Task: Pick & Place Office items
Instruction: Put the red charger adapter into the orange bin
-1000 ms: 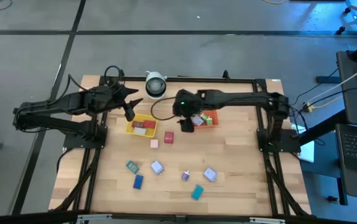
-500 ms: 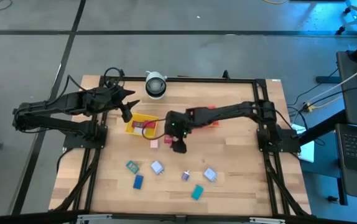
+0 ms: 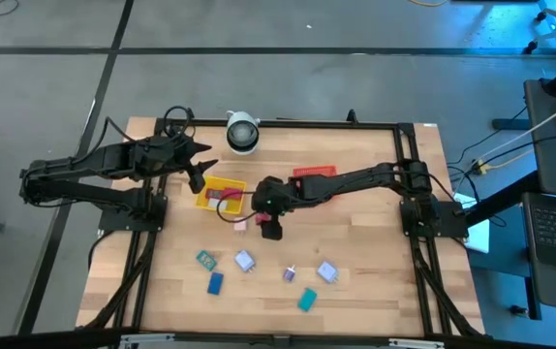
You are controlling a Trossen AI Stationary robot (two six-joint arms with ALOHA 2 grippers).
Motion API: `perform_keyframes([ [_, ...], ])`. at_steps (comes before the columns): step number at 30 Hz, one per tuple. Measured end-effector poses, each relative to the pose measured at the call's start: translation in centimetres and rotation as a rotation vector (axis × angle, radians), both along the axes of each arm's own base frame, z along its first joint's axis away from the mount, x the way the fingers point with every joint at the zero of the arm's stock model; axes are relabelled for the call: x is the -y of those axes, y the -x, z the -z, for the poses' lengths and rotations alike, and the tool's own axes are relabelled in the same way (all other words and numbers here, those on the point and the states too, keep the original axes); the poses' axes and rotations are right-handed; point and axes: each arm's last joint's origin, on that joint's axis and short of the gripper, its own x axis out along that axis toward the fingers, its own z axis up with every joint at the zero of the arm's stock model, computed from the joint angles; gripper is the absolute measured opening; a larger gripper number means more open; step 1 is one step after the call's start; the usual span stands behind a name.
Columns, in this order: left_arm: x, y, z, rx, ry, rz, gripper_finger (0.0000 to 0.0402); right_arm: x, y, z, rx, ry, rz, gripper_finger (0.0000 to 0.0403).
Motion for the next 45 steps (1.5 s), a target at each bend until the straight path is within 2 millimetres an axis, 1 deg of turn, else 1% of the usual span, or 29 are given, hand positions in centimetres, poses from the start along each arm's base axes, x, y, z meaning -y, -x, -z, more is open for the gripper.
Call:
perform_keyframes([
  [2, 0.0, 0.0, 0.1, -0.008, 0.001, 0.000, 0.0202, 0.0, 0.0, 0.4, -0.014, -0.003, 0.003, 0.0324],
  [8, 0.0, 0.1, 0.2, -0.021, 0.005, -0.001, 0.0202, -0.2, -0.3, 2.6, -0.066, 0.005, 0.000, 0.0323],
  [17, 0.0, 0.1, 0.3, -0.030, 0.007, 0.002, 0.0202, 0.1, -0.3, 2.7, -0.070, 0.050, 0.003, 0.0323],
  [22, 0.0, 0.1, 0.3, -0.030, 0.008, 0.003, 0.0202, 0.4, -0.5, 4.0, -0.100, 0.051, 0.008, 0.0323],
  [31, 0.1, 0.1, 0.3, -0.030, 0.019, 0.025, 0.0202, 0.6, -0.8, 4.9, -0.103, 0.052, 0.008, 0.0323],
  [39, 0.1, 0.1, 0.3, -0.033, 0.015, 0.027, 0.0202, 0.8, -0.8, 4.9, -0.109, 0.083, 0.008, 0.0323],
  [45, 0.1, 0.1, 0.3, -0.032, 0.024, 0.047, 0.0202, 1.6, -0.7, 4.8, -0.115, 0.042, 0.027, 0.0330],
])
